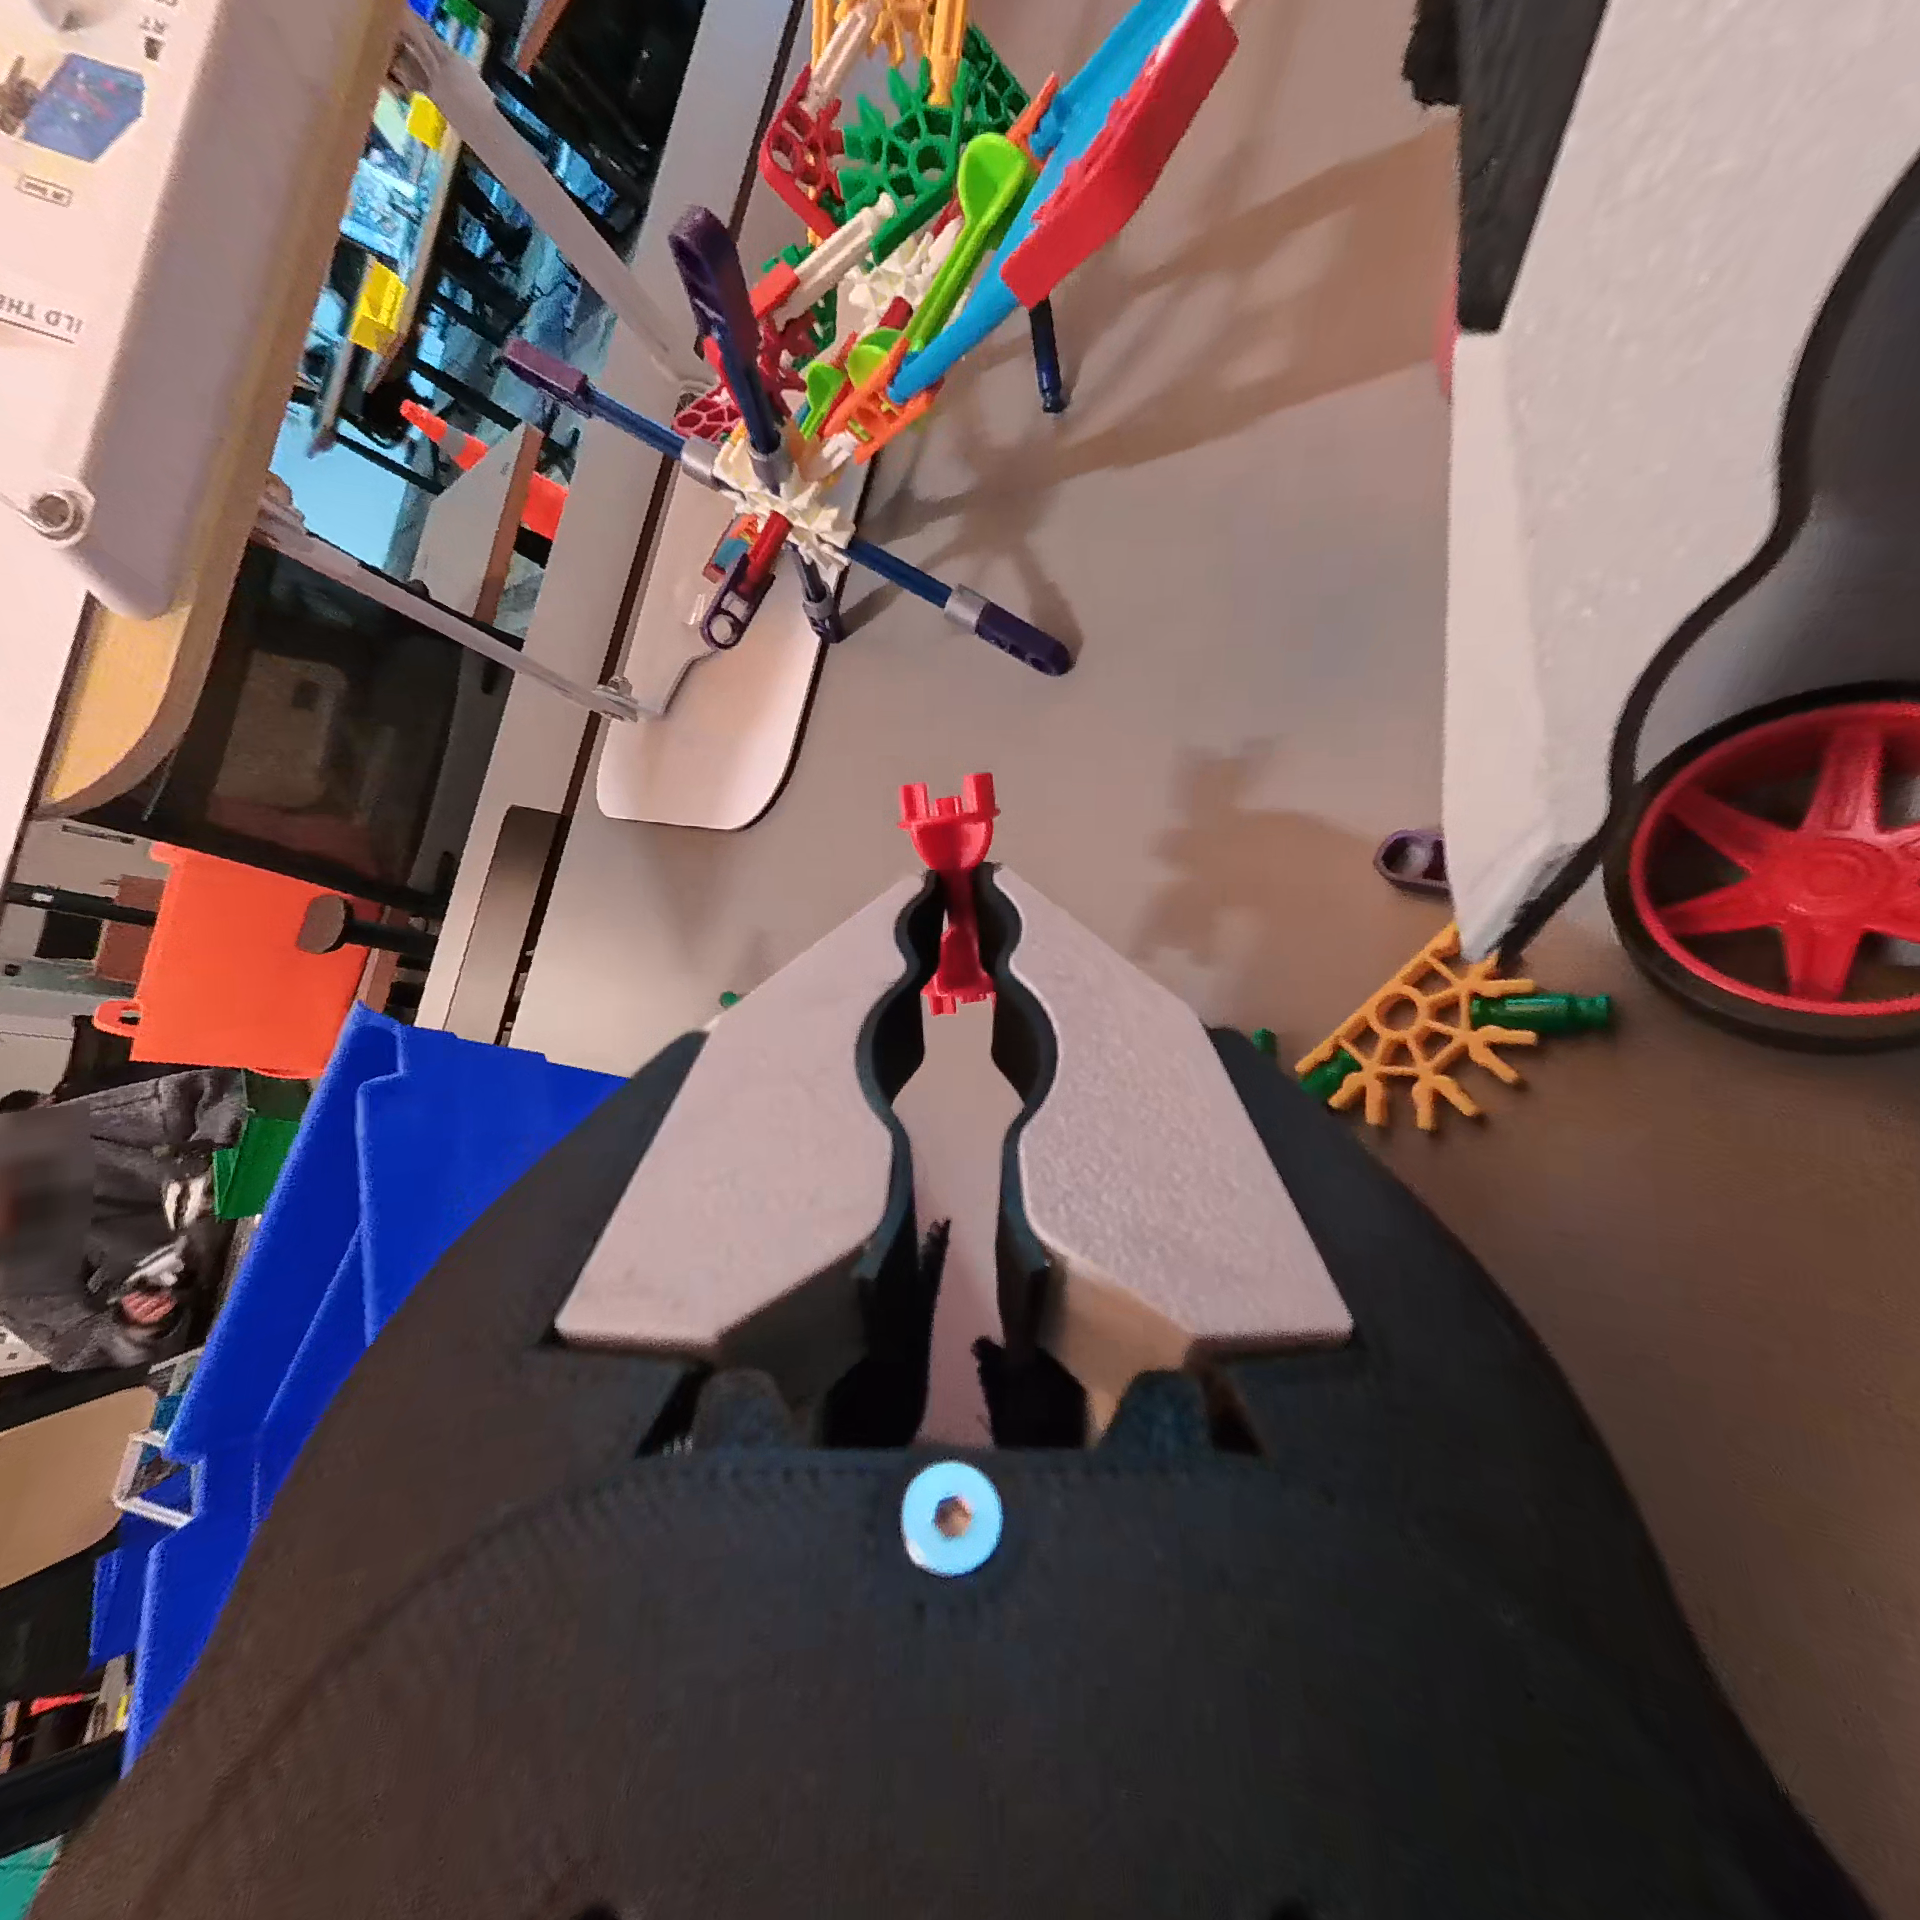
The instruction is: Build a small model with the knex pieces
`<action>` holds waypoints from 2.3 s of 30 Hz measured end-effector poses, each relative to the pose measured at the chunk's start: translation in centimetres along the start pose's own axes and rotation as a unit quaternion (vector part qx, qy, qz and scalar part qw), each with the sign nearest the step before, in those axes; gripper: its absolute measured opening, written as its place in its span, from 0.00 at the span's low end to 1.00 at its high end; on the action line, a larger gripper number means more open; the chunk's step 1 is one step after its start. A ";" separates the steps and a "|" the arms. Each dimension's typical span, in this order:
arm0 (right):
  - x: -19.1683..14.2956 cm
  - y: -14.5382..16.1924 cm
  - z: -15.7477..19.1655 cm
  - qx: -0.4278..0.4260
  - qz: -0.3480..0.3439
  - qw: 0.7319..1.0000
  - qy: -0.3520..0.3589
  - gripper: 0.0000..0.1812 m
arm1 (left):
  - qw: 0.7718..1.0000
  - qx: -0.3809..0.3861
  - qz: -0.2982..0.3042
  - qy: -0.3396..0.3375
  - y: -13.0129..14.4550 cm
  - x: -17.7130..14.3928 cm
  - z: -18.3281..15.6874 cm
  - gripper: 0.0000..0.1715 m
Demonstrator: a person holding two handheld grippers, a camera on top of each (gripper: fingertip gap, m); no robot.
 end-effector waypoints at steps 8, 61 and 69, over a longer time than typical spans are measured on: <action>0.1 0.3 0.0 -0.003 0.009 1.000 -0.004 0.21 | 0.999 0.005 0.037 0.039 0.5 1.0 -0.7 0.02; -0.8 0.9 -2.8 0.161 -0.008 0.986 -0.035 0.25 | 0.997 -0.064 -0.036 0.013 0.5 -3.3 -1.5 0.13; -2.7 0.2 -5.0 0.250 -0.108 0.962 0.002 0.25 | 0.996 -0.029 -0.088 0.014 -0.7 -3.3 -2.0 0.18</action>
Point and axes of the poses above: each gripper's, where its closed fingertips meet, x out along the fingers, y out of its underside, z = x × y across the jaws, the point moved 10 cm from there along -x, back along the fingers, and after that the axes turned 15 degrees about y, right-handed, at the moved point
